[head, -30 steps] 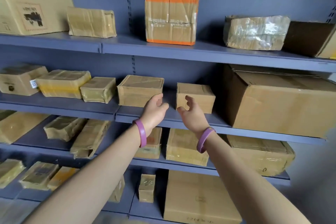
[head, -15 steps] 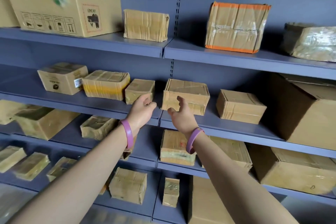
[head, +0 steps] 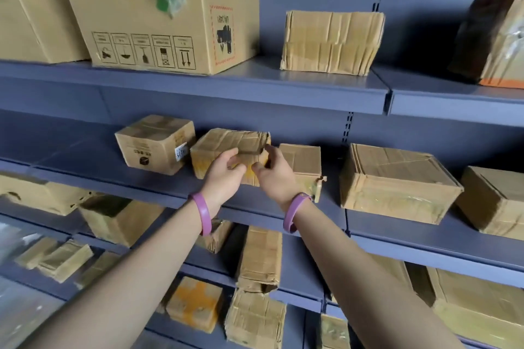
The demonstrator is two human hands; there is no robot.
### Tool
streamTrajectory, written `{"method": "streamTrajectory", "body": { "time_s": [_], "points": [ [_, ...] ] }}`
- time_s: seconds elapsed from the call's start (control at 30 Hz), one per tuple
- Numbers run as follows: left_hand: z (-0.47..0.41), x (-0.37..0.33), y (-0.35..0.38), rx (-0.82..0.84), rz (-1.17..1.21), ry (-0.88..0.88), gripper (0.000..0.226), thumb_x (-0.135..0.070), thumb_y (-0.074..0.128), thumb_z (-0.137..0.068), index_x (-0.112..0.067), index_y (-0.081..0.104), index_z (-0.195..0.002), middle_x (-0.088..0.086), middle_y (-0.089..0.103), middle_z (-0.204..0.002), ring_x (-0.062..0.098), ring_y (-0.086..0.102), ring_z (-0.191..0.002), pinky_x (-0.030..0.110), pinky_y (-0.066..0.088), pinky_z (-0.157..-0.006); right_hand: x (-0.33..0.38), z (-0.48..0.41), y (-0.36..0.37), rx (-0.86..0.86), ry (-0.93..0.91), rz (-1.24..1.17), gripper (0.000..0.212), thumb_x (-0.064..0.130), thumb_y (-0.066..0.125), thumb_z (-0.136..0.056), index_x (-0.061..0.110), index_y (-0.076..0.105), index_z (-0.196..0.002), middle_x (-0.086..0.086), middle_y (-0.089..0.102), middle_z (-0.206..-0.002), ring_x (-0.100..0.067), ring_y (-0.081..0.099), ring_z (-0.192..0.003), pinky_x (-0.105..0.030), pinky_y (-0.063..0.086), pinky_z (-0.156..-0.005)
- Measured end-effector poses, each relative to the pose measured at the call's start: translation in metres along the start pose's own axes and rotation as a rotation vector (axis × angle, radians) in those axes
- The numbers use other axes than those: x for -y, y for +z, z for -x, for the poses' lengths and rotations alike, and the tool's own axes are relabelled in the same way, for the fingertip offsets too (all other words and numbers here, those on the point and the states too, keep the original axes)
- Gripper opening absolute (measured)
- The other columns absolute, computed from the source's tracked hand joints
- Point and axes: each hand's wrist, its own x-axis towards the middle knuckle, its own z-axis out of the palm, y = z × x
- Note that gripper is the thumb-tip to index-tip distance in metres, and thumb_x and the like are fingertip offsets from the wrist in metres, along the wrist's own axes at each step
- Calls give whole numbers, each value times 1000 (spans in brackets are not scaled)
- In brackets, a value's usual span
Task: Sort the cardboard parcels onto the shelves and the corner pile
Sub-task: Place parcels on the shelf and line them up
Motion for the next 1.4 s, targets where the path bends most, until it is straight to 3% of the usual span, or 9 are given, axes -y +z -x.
{"method": "streamTrajectory", "body": {
  "time_s": [0.17,0.33,0.53,0.83,0.93,1.07,1.17,1.27,1.4],
  "points": [
    [-55,7,-55,-21,-5,17,49,-3,47,-100,-11,41,-148,11,46,-149,19,43,-137,20,34,-104,27,-50,61,30,-30,-23,54,13,54,-98,6,33,-148,-10,51,-140,-21,47,-131,-6,27,-84],
    [-100,13,-109,-36,-26,54,48,-9,52,-99,-14,44,-146,7,49,-146,19,45,-135,26,35,-108,52,-89,108,19,-66,-24,55,13,55,-97,8,34,-148,-9,50,-144,-24,44,-135,-24,33,-106],
    [-143,30,-168,-46,-46,86,46,-12,52,-101,-16,45,-146,6,47,-149,18,43,-137,25,32,-107,68,-121,161,-6,-83,-58,54,14,55,-97,9,36,-147,-8,47,-147,-23,44,-137,-35,35,-113],
    [-202,82,-257,-16,-168,164,46,-18,55,-97,-23,49,-142,2,46,-147,20,44,-134,25,34,-104,83,-146,249,-151,-21,-65,54,13,54,-98,10,34,-148,-7,50,-141,-22,48,-130,-19,36,-93],
    [-219,94,-281,7,-156,146,51,-17,57,-95,-21,46,-145,2,43,-150,20,41,-136,25,32,-107,84,-150,272,-207,13,-57,55,11,56,-97,12,35,-147,-6,50,-141,-19,51,-124,-23,41,-93],
    [-242,113,-299,84,-93,95,65,-20,61,-94,-24,34,-152,0,33,-157,20,33,-143,34,29,-116,78,-156,289,-291,52,-12,63,10,61,-94,10,33,-150,-7,46,-145,-22,45,-134,-35,39,-111],
    [-252,129,-297,152,-30,54,80,-23,67,-91,-25,21,-156,1,28,-160,19,32,-144,29,27,-112,70,-156,294,-332,79,-57,67,4,60,-91,8,28,-150,-5,48,-138,-22,49,-127,-30,43,-104],
    [-257,147,-290,199,20,6,92,-31,74,-86,-29,15,-157,0,39,-154,20,41,-138,24,30,-106,62,-155,296,-278,84,-198,73,0,58,-93,13,19,-153,-2,46,-140,-19,51,-125,-27,44,-100],
    [-262,171,-286,249,159,-24,105,-56,78,-67,-33,24,-154,-6,62,-130,13,56,-122,34,38,-112,43,-153,304,-244,66,-255,80,-7,62,-90,15,18,-152,6,45,-131,-10,48,-120,-13,47,-92]
  ]
}}
